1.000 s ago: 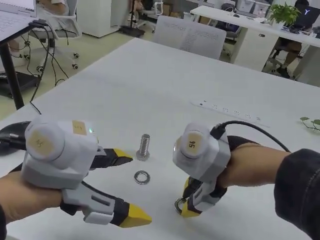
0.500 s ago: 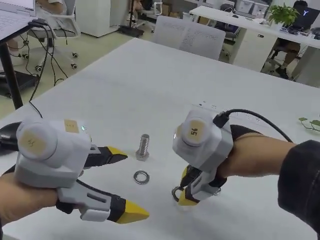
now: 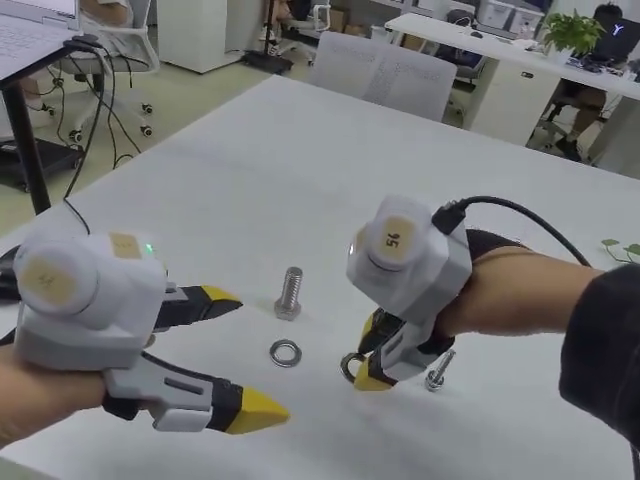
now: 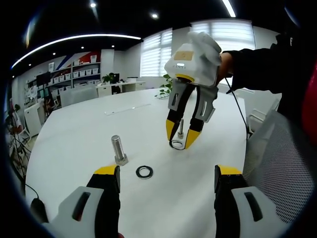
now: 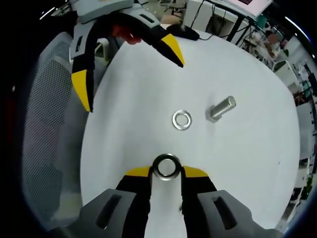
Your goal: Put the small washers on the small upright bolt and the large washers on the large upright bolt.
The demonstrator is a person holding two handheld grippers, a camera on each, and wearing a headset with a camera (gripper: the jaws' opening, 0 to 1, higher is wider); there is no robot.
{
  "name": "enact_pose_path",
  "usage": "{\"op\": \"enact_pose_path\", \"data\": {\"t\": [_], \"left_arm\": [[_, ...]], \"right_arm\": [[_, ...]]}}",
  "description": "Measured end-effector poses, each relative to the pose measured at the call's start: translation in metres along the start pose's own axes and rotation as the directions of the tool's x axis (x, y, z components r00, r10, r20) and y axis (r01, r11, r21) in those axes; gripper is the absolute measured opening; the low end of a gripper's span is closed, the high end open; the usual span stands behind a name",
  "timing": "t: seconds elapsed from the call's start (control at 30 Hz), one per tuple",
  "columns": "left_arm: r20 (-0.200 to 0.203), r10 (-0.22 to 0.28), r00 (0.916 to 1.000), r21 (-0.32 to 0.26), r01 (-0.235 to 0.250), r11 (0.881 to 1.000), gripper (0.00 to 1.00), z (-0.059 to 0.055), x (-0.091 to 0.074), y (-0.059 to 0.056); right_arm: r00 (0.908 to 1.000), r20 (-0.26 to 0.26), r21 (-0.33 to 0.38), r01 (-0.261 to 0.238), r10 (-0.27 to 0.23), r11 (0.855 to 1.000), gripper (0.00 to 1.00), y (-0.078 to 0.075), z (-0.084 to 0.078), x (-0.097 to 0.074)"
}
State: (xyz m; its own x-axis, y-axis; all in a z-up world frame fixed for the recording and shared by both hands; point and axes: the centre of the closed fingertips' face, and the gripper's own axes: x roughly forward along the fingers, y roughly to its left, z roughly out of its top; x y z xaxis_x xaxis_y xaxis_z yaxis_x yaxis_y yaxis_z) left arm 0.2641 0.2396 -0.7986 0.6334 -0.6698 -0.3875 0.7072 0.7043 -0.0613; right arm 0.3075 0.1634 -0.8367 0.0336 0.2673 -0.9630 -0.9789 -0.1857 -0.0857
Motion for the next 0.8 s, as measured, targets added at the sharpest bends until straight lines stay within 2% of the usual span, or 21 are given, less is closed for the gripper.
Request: {"op": "enact_pose_path", "data": {"t": [0.8], "left_arm": [[0.028,0.101,0.9945,-0.040,-0.100,0.994,0.78,-0.003,-0.009,0.021]], "right_arm": [[0.9979,0.036,-0.024,0.055,-0.054,0.998,0.24,-0.026,0.024,-0.026]]}}
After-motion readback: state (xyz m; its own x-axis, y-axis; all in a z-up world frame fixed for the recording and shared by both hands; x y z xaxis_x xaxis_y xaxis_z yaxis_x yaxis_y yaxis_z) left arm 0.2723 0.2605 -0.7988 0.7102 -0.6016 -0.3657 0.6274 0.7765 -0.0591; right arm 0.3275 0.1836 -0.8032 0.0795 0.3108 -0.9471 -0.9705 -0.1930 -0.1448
